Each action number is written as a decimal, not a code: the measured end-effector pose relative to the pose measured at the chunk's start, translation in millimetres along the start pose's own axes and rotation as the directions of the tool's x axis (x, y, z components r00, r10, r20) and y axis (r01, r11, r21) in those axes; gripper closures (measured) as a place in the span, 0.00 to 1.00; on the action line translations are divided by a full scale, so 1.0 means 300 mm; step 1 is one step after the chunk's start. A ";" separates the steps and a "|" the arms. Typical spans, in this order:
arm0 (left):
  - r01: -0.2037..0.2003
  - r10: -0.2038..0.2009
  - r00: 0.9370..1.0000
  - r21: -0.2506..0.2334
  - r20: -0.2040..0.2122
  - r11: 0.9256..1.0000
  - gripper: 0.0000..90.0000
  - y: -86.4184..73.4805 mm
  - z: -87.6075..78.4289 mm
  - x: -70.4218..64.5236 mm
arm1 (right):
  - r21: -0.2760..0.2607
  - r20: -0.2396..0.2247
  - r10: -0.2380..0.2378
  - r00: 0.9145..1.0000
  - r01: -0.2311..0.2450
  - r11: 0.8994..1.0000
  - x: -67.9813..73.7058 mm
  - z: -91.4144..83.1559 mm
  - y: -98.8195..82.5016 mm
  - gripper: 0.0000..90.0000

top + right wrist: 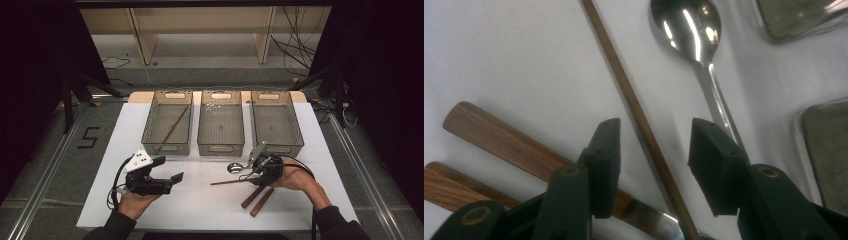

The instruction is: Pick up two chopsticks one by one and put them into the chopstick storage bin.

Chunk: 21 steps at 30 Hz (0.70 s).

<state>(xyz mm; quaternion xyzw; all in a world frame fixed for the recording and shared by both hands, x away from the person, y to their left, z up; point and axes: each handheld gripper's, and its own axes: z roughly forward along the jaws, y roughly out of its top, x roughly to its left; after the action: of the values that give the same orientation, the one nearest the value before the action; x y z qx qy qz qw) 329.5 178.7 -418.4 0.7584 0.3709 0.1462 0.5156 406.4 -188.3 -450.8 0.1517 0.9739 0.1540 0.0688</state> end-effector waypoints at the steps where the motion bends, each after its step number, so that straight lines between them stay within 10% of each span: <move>1: -0.002 0.002 1.000 -0.002 0.001 1.000 0.15 -0.001 -0.002 0.000 | 0.009 0.000 -0.009 1.000 0.009 1.000 -0.004 0.005 -0.001 0.66; 10: 0.010 -0.010 1.000 0.003 0.002 1.000 0.15 -0.015 -0.004 0.006 | 0.038 -0.027 -0.011 1.000 0.012 0.999 -0.013 0.025 0.003 0.75; 21: 0.010 -0.010 1.000 0.000 0.001 1.000 0.15 -0.016 -0.002 0.006 | 0.118 -0.064 -0.116 0.991 0.123 0.985 -0.013 0.027 0.039 0.88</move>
<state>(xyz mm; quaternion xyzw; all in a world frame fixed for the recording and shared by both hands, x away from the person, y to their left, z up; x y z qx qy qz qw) 328.4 181.3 -422.9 0.7567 0.3745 0.1431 0.5164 414.7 -176.7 -454.5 0.0924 0.9904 0.0944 0.0408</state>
